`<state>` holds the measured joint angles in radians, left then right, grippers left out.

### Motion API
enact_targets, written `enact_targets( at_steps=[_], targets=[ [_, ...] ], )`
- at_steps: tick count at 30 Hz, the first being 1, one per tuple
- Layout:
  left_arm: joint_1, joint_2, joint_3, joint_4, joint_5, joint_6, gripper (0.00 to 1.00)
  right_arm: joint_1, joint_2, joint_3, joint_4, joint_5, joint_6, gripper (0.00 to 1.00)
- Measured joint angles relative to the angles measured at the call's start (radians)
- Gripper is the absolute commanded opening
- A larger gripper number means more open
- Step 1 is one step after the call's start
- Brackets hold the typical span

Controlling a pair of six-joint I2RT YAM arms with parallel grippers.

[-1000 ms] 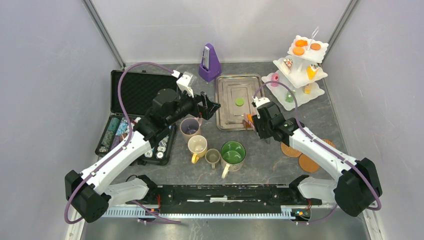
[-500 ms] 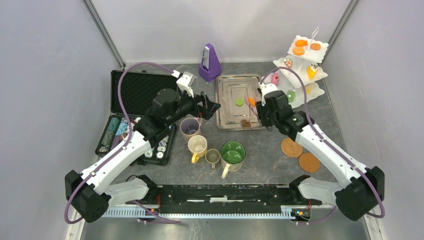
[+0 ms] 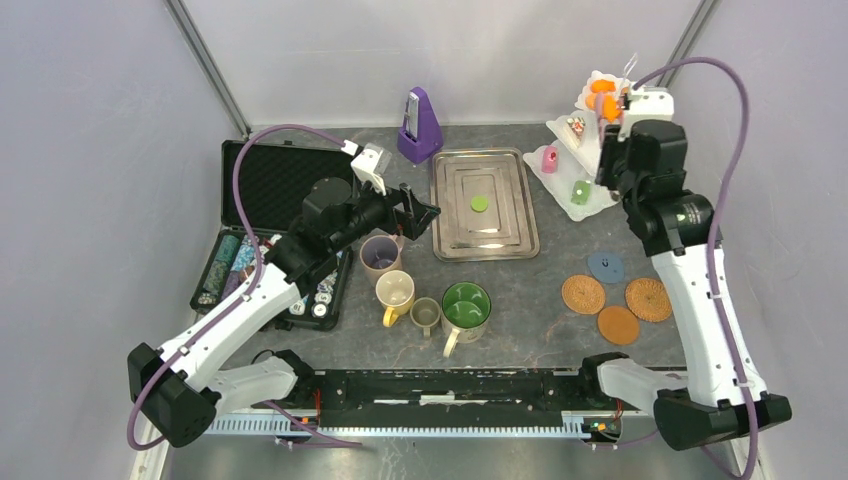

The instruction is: Serve the afternoon tea

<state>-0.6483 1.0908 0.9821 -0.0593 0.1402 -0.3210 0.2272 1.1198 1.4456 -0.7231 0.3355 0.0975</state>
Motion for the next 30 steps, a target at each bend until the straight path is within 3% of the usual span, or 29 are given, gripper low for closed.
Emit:
enact_targets(
  at_steps=[5,8,14,20,24,30],
  targets=[
    [0.000,-0.007,0.000,0.000,0.000,0.000,0.99,-0.158,0.022,0.045,-0.023,-0.041,-0.010,0.06],
    [0.000,-0.008,0.000,0.000,0.001,0.000,0.99,-0.302,0.045,0.045,-0.018,-0.134,-0.008,0.06],
    [0.000,-0.013,0.000,0.000,0.001,0.000,0.99,-0.463,0.129,0.045,0.005,-0.315,0.006,0.05],
    [0.000,-0.019,0.000,0.001,0.005,0.000,0.99,-0.517,0.160,0.055,0.006,-0.414,0.014,0.06],
    [0.000,-0.019,0.000,0.001,0.020,0.000,0.99,-0.517,0.080,-0.041,0.048,-0.429,0.021,0.07],
    [0.000,-0.019,0.000,0.001,0.024,-0.001,0.99,-0.516,-0.059,-0.183,0.063,-0.255,0.034,0.02]
  ],
)
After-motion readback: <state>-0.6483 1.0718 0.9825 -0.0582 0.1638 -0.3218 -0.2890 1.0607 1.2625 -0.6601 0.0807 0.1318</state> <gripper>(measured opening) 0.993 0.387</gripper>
